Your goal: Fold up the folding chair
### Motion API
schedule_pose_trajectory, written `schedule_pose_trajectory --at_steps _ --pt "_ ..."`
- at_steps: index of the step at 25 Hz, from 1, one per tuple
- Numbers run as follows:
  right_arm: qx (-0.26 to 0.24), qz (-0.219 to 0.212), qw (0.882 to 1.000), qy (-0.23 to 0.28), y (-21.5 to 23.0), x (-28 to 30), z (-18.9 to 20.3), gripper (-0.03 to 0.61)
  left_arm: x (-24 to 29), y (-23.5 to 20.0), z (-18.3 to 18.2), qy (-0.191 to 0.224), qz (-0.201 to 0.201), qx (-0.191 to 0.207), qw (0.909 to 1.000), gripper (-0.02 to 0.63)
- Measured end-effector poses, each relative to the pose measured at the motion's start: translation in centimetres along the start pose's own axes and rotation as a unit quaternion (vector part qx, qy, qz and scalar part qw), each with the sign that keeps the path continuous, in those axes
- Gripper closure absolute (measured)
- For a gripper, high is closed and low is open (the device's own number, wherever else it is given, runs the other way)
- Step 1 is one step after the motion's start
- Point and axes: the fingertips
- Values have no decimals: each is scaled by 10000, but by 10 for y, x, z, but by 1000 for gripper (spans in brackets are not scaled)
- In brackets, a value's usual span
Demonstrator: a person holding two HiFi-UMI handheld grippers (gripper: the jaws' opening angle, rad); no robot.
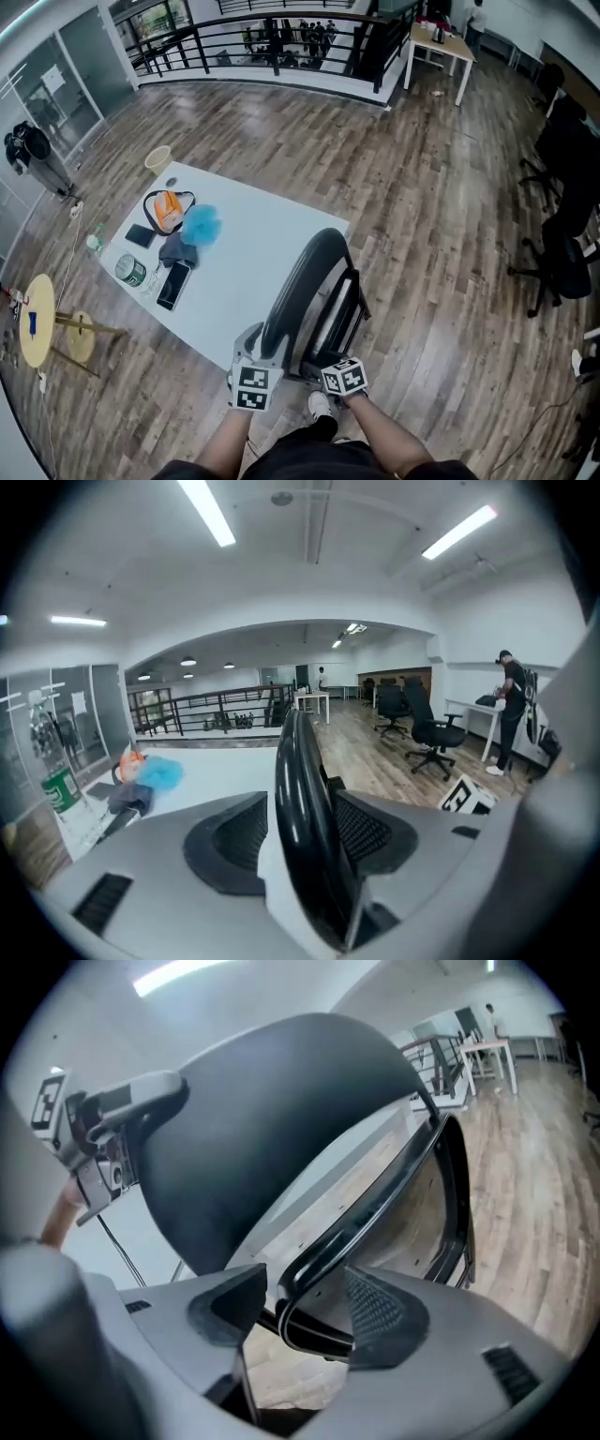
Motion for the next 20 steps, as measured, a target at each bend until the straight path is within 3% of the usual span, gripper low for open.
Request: schedule_pose_trajectory --at_steps 4,7,10,14,17,20 --pt "61 566 9941 925 3 -72 -3 318 -44 8 -9 94 -173 327 9993 399" --pt "-119 1272 9777 1667 3 -144 -2 316 -69 29 -22 522 -249 365 9977 399" --pt "-170 1787 9526 2457 -7 -223 6 318 -91 81 -41 1104 166 438 9928 406" --pt "-315 2530 9170 3068 -38 -304 47 342 -129 161 -39 1455 1093 378 9826 478" --pt "-430 3193 8812 3459 -54 -360 77 443 -154 205 -27 1533 1574 107 9755 537" --pt "-400 3677 8500 3751 -71 -402 112 531 -176 236 -8 1457 1802 -45 9728 598"
Point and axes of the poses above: the fingertips, and each gripper's own axes: x forward along the fingers, y to its right, z out of its underside, and after that the axes turned 8 degrees about -y, right-handed
